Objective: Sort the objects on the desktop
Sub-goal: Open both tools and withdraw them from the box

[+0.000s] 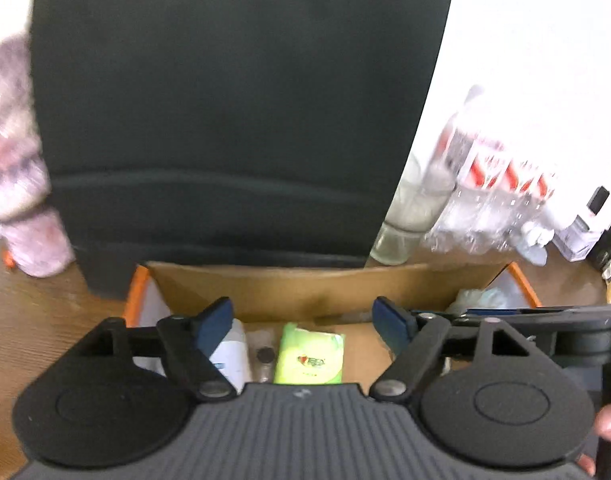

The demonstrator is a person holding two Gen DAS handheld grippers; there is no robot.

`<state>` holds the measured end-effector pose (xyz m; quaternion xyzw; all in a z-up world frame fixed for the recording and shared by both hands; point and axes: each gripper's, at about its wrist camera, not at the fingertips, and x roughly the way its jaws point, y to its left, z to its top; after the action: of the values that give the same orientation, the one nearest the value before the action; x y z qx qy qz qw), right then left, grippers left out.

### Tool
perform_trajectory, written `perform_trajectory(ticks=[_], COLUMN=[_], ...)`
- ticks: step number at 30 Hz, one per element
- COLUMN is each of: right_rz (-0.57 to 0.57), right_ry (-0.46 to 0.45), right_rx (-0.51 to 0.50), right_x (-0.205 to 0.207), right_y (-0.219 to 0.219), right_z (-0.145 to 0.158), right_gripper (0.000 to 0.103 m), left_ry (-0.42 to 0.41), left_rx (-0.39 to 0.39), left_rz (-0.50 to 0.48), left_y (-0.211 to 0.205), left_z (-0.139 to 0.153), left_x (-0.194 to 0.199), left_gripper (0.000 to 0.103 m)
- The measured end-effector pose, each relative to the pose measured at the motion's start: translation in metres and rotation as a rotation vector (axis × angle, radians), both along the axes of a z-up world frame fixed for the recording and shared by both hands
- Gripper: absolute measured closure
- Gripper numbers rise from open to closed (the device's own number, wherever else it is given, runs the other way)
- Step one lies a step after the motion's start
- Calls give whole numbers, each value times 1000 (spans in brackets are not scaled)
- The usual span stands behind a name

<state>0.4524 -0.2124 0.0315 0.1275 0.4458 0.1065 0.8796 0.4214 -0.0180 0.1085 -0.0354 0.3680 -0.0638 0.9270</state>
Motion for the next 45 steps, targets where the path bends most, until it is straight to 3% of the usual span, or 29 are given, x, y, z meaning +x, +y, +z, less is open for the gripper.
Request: perform_trajectory(ticks=[4,10,14,16,18,22,24,26,29,34,40,43,45], right_rz=[20,7,23,23,35,-21,-65,-69,-79,-102,-46,-44,-42], right_ry=[-23,-61,-59,-54,-83,-336,-457,-546,-609,-601,-477,-427,-387], right_rx=[22,11,-82,-97,-100,-195,-199,-167,-157,-139,-81,-54,-28], right_x=[-21,-63,-97,-113,-135,-203,-234,-257,-276,-297,-362,-406,-428], right_y=[-1,-8,-1,2,5,12,13,10,9,11,12,8,6], right_z=[35,81,89,86,86,77,68,58,51,43,14,-3,-15], right_gripper=[24,20,18,18,18,16,7,7,7,7,7,7,7], left_ry=[-48,-47,-9,-51,-166,-419,-456,-487,-502,-493,-453,-463,-422], left_rx=[3,91,117,114,120,135,123,85,51,71,17,54,107], left_rz=[-13,37,45,60,87,86,115,127,113,128,142,100,85], left_y=[9,13,11,13,15,21,23,27,30,29,37,36,31], left_z=[32,53,50,51,50,32,23,19,17,8,-22,-38,-47], left_x=[-32,-69,-92,-116,-149,-218,-237,-251,-261,-286,-352,-385,-395], left_gripper=[4,0,0,0,0,0,0,0,0,0,0,0,0])
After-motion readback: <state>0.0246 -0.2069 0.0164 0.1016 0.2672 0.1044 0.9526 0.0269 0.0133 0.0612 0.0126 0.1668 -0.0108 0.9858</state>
